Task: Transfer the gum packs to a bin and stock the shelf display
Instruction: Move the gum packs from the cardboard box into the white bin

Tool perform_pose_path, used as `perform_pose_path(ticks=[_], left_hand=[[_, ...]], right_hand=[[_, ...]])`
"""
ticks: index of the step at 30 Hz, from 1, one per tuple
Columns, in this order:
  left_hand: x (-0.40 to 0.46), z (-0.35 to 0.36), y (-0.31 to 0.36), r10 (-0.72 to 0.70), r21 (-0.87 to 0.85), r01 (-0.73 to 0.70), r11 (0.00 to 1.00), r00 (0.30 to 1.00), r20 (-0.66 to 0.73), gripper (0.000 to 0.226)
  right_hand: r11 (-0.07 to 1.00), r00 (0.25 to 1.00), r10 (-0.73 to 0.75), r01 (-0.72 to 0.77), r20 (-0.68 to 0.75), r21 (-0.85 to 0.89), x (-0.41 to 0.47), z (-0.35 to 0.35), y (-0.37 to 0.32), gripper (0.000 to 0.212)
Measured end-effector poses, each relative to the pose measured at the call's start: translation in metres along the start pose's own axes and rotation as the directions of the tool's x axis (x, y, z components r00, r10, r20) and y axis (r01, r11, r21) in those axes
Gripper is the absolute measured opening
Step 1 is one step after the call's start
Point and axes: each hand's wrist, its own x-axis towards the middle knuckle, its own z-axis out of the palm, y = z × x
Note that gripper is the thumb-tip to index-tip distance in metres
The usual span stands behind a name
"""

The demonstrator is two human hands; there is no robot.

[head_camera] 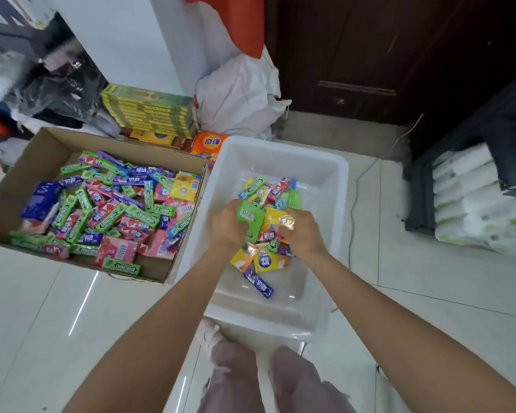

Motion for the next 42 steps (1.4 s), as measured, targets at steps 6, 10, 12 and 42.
perform_pose_path(ticks=[6, 10, 12, 42], left_hand=[[-0.018, -0.030, -0.005, 0.179, 0.039, -0.176, 0.984, 0.975, -0.135, 0.042], [-0.024, -0.073, -0.029, 0.192, -0.009, -0.200, 0.980, 0.954, -0.232, 0.034], [-0.021, -0.099, -0.048, 0.167, -0.003, -0.174, 0.985, 0.950, -0.263, 0.032], [0.165, -0.244, -0.256, 0.116, 0.159, -0.119, 0.980, 0.993, 0.030, 0.062]], right_hand=[[0.976, 0.978, -0.209, 0.210, 0.016, -0.062, -0.012, 0.001, -0.035, 0.048], [0.944, 0.943, -0.330, 0.331, 0.050, -0.015, -0.016, 0.018, -0.086, 0.039], [0.930, 0.928, -0.368, 0.367, 0.062, 0.029, -0.017, 0.033, -0.115, 0.037], [0.786, 0.936, -0.299, 0.353, 0.189, -0.508, 0.124, 0.248, -0.269, 0.068]])
